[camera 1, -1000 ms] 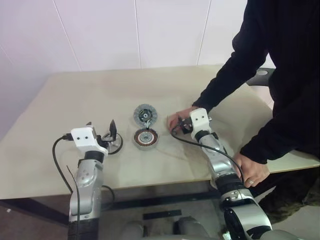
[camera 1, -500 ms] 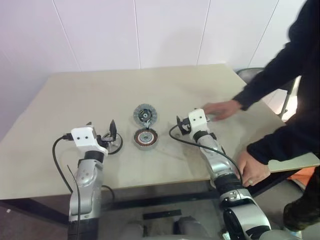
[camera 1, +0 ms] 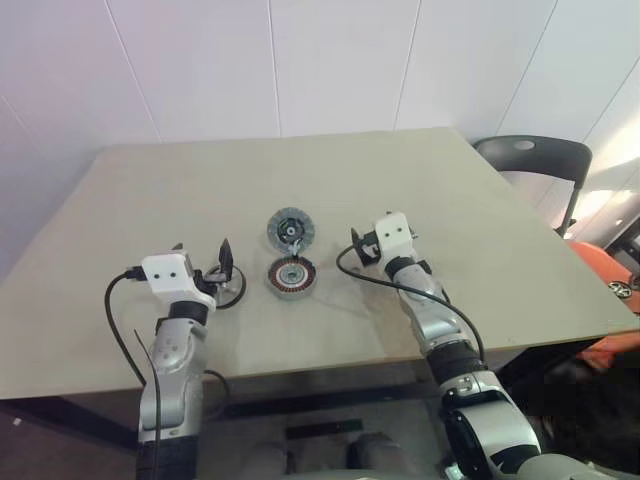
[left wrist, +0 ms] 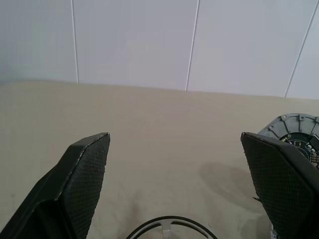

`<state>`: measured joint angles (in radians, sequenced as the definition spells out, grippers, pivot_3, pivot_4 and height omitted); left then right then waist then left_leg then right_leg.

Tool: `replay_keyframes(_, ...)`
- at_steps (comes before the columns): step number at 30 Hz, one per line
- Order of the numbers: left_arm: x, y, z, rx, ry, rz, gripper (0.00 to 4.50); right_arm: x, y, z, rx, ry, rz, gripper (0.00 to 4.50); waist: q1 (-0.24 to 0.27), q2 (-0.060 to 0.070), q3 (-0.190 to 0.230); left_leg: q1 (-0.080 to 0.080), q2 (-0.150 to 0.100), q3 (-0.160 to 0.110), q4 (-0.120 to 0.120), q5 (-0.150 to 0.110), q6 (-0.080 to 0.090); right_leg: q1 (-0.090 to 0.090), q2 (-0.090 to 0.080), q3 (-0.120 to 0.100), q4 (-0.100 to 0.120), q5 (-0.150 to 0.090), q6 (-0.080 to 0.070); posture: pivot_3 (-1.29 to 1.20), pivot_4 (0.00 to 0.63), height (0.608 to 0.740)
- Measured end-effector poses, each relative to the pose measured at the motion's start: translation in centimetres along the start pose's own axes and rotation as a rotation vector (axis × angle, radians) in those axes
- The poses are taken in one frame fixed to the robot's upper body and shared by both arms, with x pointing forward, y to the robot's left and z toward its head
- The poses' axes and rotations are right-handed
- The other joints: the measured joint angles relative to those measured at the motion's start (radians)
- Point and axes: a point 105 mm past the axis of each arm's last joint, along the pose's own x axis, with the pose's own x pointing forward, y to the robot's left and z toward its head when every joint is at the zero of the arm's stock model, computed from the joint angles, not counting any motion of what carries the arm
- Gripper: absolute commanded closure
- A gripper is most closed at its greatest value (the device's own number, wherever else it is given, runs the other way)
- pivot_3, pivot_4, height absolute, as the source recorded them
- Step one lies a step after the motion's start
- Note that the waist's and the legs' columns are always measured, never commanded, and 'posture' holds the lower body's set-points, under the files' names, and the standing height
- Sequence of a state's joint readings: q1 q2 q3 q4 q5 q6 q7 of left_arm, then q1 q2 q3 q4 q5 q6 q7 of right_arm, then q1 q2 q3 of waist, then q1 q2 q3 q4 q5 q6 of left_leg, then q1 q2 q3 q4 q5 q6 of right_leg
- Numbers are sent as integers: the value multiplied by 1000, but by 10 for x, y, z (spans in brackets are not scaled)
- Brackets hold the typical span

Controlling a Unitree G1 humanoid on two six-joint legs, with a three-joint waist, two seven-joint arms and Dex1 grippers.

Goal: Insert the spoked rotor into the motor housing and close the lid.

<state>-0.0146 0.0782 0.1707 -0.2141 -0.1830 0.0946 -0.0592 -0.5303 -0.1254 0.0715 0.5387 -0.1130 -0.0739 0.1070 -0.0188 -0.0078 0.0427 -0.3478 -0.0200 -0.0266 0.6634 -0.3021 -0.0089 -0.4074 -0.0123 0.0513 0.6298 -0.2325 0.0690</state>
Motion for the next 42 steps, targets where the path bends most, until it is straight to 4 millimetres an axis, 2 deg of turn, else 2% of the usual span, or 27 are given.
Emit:
replay_keyframes(10,0,0,-1,1,3,-2,37,0,16,-14,27,50,55,64,0,0,0,0,0,0,0,0,0,0,0,0,0,0,0,0,0,740)
replay_keyframes(17,0,3,2,31,1,-27,37,1,39,-15,31,54,126,64,-2,0,0,0,0,0,0,0,0,0,0,0,0,0,0,0,0,740)
replay_keyframes(19,1,7,4,51,0,-34,37,1,48,-10,38,25,162,64,-2,0,0,0,0,0,0,0,0,0,0,0,0,0,0,0,0,740)
replay_keyframes(22,-2,15,5,81,14,-85,37,0,72,-4,57,6,251,64,-10,0,0,0,1,0,0,0,0,-1,0,0,1,0,0,0,0,740)
replay_keyframes(25,-13,21,4,103,69,-206,37,-3,106,4,70,-9,362,64,-27,0,0,-1,1,-1,-1,0,0,-2,0,-1,1,0,0,0,0,740)
replay_keyframes(30,-25,32,8,160,147,-385,37,-12,137,4,48,-10,452,64,-27,1,0,-1,1,-1,-1,0,0,-2,-3,-1,1,-2,-3,0,0,740)
replay_keyframes(33,-20,40,15,217,175,-478,37,-14,142,7,3,-23,451,64,-27,1,0,0,1,-2,-1,0,-1,-2,-2,-2,1,-2,-3,0,0,740)
replay_keyframes(40,14,47,32,275,154,-572,37,-14,143,15,-67,-60,426,64,-29,0,0,-2,0,-2,-1,0,-1,-4,-1,-2,1,-1,-2,0,0,740)
replay_keyframes(41,18,47,34,276,149,-580,37,-13,138,14,-71,-58,443,64,-29,1,0,-2,0,-2,-1,0,-1,-4,-1,-2,1,0,-1,0,0,740)
replay_keyframes(42,26,39,36,269,136,-605,37,-7,113,6,-120,-35,540,64,-20,4,6,-4,-3,-3,2,0,-1,-2,-3,-4,-1,0,0,0,0,740)
